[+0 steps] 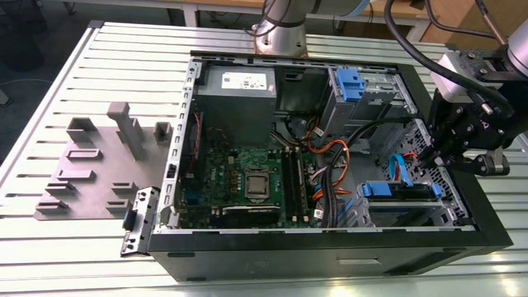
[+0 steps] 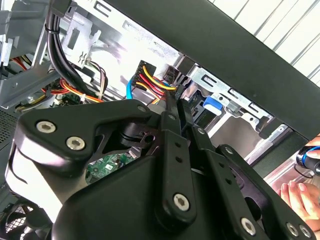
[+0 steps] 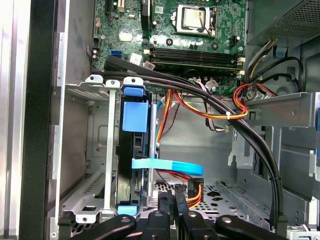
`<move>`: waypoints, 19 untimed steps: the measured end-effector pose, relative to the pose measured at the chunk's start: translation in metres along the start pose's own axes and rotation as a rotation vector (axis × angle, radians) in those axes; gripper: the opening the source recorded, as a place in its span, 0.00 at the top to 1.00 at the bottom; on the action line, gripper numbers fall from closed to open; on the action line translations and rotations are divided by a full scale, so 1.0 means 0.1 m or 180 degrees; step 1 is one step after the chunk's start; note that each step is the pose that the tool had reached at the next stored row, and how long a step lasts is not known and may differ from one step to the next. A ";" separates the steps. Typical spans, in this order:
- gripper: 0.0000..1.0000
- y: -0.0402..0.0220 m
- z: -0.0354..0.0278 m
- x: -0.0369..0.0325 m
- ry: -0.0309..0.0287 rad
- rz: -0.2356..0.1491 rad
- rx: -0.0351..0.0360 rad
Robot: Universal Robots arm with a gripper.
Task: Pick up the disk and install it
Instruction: 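Insert the second disk wire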
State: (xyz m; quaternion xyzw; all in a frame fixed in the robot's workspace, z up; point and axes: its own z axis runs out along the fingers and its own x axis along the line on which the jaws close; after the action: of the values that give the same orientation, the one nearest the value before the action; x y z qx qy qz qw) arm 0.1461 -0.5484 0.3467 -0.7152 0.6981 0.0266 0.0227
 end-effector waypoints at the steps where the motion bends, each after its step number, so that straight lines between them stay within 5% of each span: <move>1: 0.84 0.000 0.000 0.000 0.0000 0.0000 0.0000; 11: 0.84 0.001 -0.002 0.024 -0.0002 0.0000 0.0000; 19: 0.84 0.035 -0.009 0.127 -0.0048 -0.0001 0.0014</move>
State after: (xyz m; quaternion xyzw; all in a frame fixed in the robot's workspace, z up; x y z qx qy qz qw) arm 0.1429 -0.5613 0.3467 -0.7150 0.6978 0.0305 0.0296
